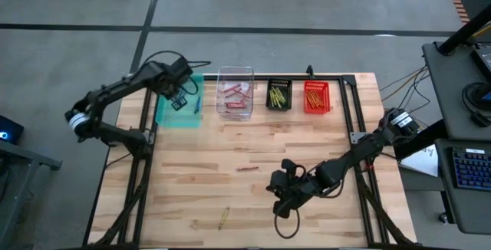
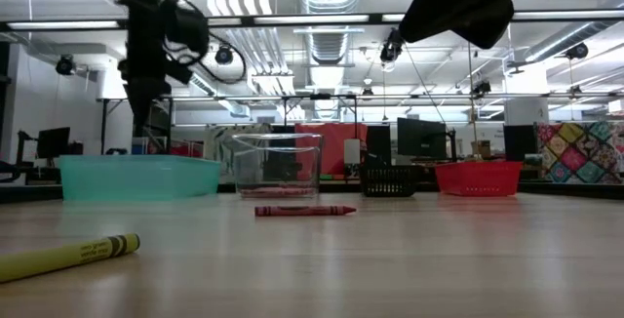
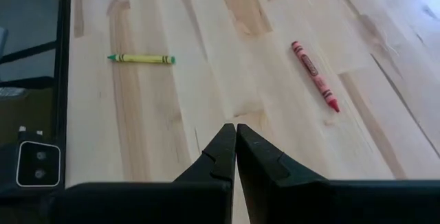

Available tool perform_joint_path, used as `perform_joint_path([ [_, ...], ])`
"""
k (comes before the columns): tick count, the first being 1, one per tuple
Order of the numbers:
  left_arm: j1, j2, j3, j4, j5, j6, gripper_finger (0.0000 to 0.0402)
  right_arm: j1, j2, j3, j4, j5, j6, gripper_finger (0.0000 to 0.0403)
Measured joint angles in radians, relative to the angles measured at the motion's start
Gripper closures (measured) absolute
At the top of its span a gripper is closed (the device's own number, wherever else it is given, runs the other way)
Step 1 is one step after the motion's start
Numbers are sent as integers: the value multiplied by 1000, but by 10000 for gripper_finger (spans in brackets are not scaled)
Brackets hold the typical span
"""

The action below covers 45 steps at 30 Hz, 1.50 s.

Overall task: Sort crayons
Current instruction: Put the blue crayon into the green transparent bin, then put the red crayon into the transparent bin

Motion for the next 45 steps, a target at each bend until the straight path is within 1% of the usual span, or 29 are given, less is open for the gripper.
perform_joint_path([
  [7, 25, 156, -1, 108, 0, 44, 401, 0, -3, 0, -12, 0, -18, 394],
  [17, 25, 289, -1, 215, -3, 50, 401, 0, -3, 0, -12, 0, -22, 394],
  [24, 25, 329, -1, 244, -7, 34, 367, 0, -3, 0, -12, 0, -22, 394],
  [31, 25, 330, -1, 245, -8, 33, 323, 0, -3, 1, -12, 0, -22, 394],
  [36, 17, 308, -1, 242, -7, 13, 307, -2, -3, 1, -11, 0, -20, 394],
  [40, -17, 228, -1, 232, 29, -19, 303, -17, -3, 2, -10, 0, -18, 394],
  [45, -96, 59, -14, 232, 53, -78, 307, -49, -3, 2, -11, -3, -18, 394],
])
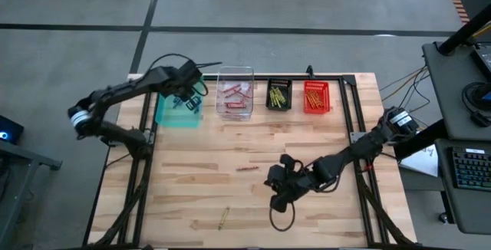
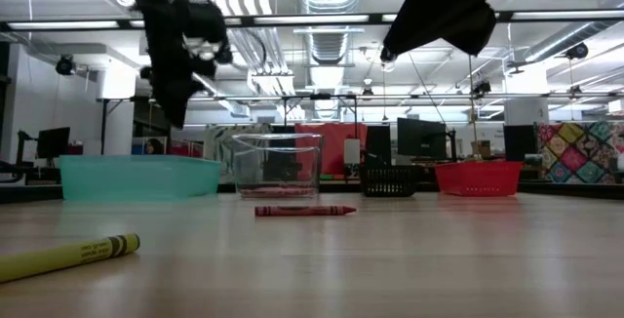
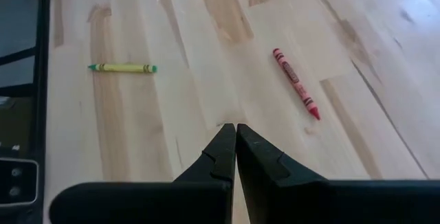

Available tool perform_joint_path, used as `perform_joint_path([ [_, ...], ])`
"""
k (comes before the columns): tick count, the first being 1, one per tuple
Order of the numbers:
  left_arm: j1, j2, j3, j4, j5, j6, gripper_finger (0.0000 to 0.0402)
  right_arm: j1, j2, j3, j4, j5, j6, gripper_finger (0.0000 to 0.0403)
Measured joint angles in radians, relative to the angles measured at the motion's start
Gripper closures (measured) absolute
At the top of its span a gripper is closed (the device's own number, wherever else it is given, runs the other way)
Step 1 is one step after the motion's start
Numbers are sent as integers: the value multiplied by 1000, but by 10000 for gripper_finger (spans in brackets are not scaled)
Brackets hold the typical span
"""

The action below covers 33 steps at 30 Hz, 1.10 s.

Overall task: Sort crayons
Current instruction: Put the red crayon into the transparent bin

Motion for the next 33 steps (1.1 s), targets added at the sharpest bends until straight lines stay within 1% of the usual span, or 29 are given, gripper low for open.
perform_joint_path([
  [4, -121, -168, -42, 17, 0, -90, 311, -41, 0, 0, 0, -39, -8, 394],
  [10, -376, -412, -175, 96, -7, -290, 314, -108, 0, 0, 0, -88, -74, 394],
  [14, -557, -548, -291, 219, -11, -415, 314, -154, 0, 0, 0, -129, -118, 394],
  [17, -686, -624, -381, 343, -49, -481, 314, -188, 0, 0, 0, -157, -142, 394],
  [21, -832, -682, -484, 528, -112, -532, 314, -226, 0, 0, 0, -181, -185, 394],
  [25, -932, -697, -553, 692, -166, -534, 314, -262, 3, 0, 3, -210, -225, 394],
  [29, -979, -694, -586, 808, -190, -492, 314, -304, 16, 0, 15, -263, -262, 394],
  [33, -981, -691, -585, 839, -193, -447, 314, -348, 58, 27, 17, -303, -336, 394],
])
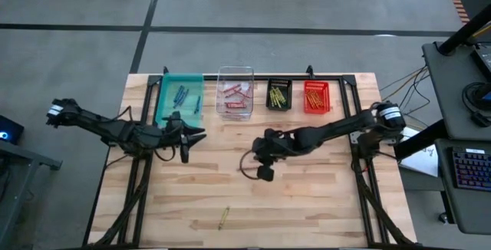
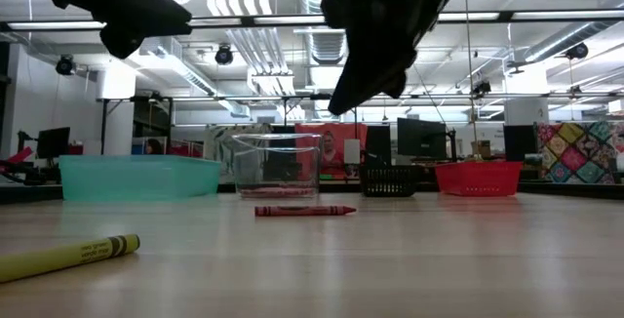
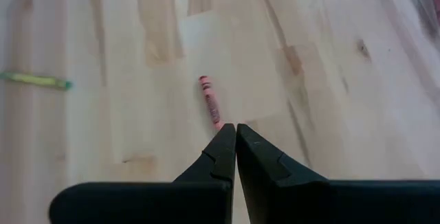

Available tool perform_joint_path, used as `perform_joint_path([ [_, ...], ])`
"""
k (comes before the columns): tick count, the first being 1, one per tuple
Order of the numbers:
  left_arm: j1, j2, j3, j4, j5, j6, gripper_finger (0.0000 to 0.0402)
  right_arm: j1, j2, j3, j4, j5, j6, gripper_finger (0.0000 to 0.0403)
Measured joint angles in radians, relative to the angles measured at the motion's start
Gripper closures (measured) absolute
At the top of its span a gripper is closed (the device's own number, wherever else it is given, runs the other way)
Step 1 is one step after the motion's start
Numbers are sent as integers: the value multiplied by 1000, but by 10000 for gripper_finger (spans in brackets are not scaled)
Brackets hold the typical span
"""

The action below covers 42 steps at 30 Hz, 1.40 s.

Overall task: Sort crayons
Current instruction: Put the red crayon into the transparent bin

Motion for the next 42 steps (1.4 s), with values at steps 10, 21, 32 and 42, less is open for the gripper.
perform_joint_path([
  [10, 0, 3, 23, 0, -3, 78, 314, -32, 129, 178, -120, -8, -282, 394],
  [21, 0, 18, 22, 0, -3, 52, 314, -13, 248, 341, -259, -16, -358, 386],
  [32, 0, 49, 22, 1, -2, 44, 314, -8, 382, 396, -263, -49, -349, 291],
  [42, 0, 56, 22, 1, -2, 41, 314, -8, 465, 413, -282, -62, -309, 276],
])
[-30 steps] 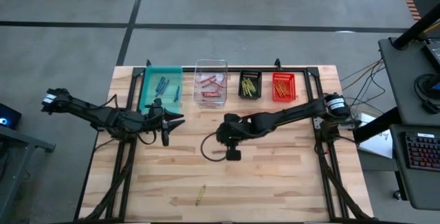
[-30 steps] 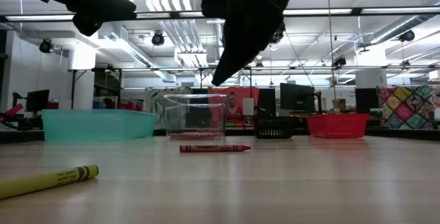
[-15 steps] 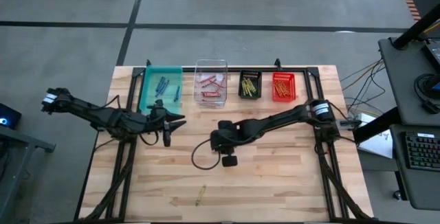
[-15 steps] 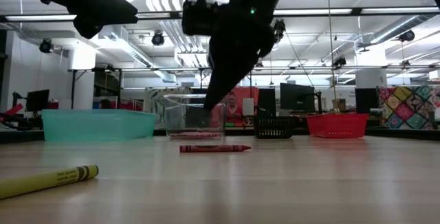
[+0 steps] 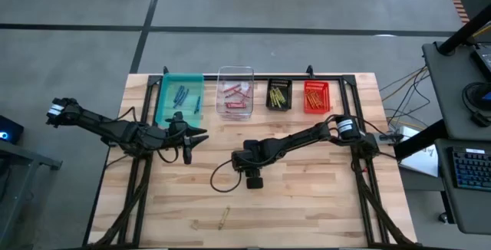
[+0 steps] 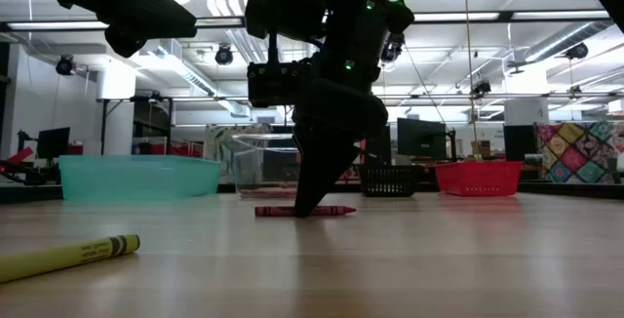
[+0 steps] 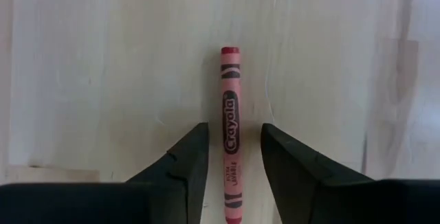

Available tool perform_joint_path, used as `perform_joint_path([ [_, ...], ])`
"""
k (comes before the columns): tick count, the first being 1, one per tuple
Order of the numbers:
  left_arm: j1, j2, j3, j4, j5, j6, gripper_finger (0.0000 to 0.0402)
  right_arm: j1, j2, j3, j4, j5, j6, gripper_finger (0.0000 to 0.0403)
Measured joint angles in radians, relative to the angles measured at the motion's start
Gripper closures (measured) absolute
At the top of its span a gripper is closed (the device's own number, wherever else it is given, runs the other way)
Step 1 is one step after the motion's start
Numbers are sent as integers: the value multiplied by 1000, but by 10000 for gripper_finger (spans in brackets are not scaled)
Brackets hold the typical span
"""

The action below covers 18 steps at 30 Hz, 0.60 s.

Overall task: Sort crayons
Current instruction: Put the red crayon into the transparent bin

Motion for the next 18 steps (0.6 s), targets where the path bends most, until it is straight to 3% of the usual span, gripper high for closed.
perform_joint_path([
  [4, 0, 2, 0, 1, 0, 0, 314, 0, 1, -3, 0, 1, 0, 300],
  [11, 0, 4, 0, 6, 0, 0, 314, -6, 1, -4, 0, 1, -2, 385],
  [18, 0, 2, 0, 6, -34, 2, 314, -7, 1, 11, -12, 4, -13, 391],
])
